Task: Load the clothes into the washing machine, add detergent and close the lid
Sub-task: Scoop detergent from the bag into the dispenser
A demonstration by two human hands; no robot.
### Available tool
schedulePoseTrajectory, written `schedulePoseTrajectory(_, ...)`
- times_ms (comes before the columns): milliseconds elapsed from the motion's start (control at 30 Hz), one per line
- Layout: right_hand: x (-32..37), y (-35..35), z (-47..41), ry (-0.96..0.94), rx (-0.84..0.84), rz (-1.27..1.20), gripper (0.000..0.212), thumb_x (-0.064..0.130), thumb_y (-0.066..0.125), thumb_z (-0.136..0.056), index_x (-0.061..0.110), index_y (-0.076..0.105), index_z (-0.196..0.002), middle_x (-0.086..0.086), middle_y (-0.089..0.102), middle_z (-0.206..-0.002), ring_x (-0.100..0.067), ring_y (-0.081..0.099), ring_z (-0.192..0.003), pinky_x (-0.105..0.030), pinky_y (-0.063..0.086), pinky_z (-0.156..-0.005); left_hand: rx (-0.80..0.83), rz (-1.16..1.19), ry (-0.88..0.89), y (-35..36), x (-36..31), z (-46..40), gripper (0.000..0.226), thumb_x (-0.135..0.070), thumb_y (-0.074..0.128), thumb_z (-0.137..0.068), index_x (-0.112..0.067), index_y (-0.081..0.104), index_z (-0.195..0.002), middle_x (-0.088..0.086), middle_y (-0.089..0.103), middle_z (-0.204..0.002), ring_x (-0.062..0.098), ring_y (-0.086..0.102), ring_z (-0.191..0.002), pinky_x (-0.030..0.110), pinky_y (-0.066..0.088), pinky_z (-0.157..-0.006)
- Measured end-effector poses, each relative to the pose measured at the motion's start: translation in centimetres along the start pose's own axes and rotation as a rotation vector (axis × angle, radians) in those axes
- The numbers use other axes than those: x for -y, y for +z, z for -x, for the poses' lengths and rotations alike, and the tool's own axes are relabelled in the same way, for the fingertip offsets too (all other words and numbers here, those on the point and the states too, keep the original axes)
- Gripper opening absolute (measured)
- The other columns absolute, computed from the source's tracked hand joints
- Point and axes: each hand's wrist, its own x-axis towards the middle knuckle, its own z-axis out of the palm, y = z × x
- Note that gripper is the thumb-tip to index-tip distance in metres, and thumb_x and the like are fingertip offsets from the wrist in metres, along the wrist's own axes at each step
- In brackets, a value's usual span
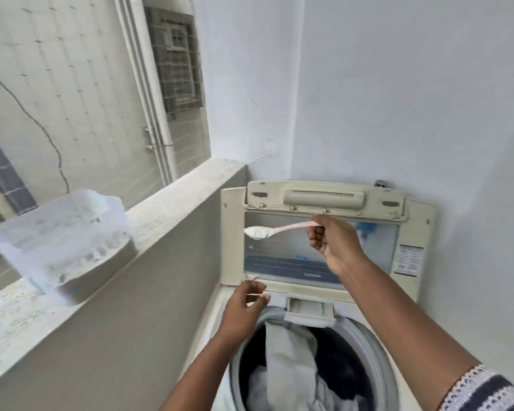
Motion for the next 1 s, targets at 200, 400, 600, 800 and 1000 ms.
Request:
schedulePoseTrajectory(200, -3.0, -7.6, -2.6, 0.045, -0.14, 0.047, 0.013, 0.008, 0.058, -0.097, -0.002, 0.066, -0.092, -0.01, 0.059, -0.058, -0.013, 0.053, -0.044, -0.021, 0.045, -0.04, 0.137, -0.047, -0.249, 5.3, 2.8, -1.8, 0.034, -0.025, 0.069, -0.091, -0.019, 0.057, -0.122, 0.001, 0.061, -0.121, 0.011, 0.062, -0.105, 0.014, 0.045, -0.075)
schedulePoseTrajectory(400, -6.9, -12.3, -5.0, 0.107, -0.205, 0.084, 0.018, 0.008, 0.056, -0.098, 0.0, 0.065, -0.085, -0.008, 0.058, -0.054, -0.012, 0.052, -0.041, -0.021, 0.044, -0.039, 0.171, 0.02, -0.481, 8.0, 4.7, -3.1, 0.059, -0.025, 0.068, -0.091, -0.015, 0.042, -0.143, 0.005, 0.054, -0.13, 0.021, 0.055, -0.116, 0.038, 0.043, -0.105)
schedulePoseTrajectory(600, -11.6, -15.4, -7.2, 0.193, -0.272, 0.149, 0.014, 0.009, 0.059, -0.097, -0.004, 0.064, -0.092, -0.015, 0.058, -0.062, -0.016, 0.052, -0.045, -0.022, 0.045, -0.039, 0.181, 0.056, -0.579, 9.7, 7.1, -4.5, 0.086, -0.034, 0.071, -0.073, -0.02, 0.034, -0.149, 0.005, 0.053, -0.138, 0.02, 0.053, -0.124, 0.039, 0.041, -0.106)
schedulePoseTrajectory(800, -14.6, -16.3, -8.3, 0.19, -0.269, 0.276, 0.014, 0.009, 0.06, -0.097, -0.003, 0.065, -0.092, -0.015, 0.061, -0.064, -0.02, 0.055, -0.052, -0.027, 0.048, -0.045, 0.217, 0.065, -0.66, 11.3, 7.8, -5.3, 0.078, -0.034, 0.068, -0.073, -0.023, 0.039, -0.144, 0.003, 0.049, -0.146, 0.02, 0.048, -0.131, 0.042, 0.038, -0.112)
schedulePoseTrajectory(1000, -16.7, -16.4, -7.3, -0.076, -0.083, 0.547, 0.011, 0.015, 0.064, -0.095, 0.016, 0.07, -0.086, -0.009, 0.067, -0.065, -0.024, 0.062, -0.058, -0.039, 0.058, -0.056, 0.234, 0.1, -0.638, 12.2, 7.4, -5.1, 0.044, -0.01, 0.058, -0.092, -0.027, 0.042, -0.129, -0.007, 0.059, -0.12, 0.006, 0.055, -0.108, 0.027, 0.044, -0.088)
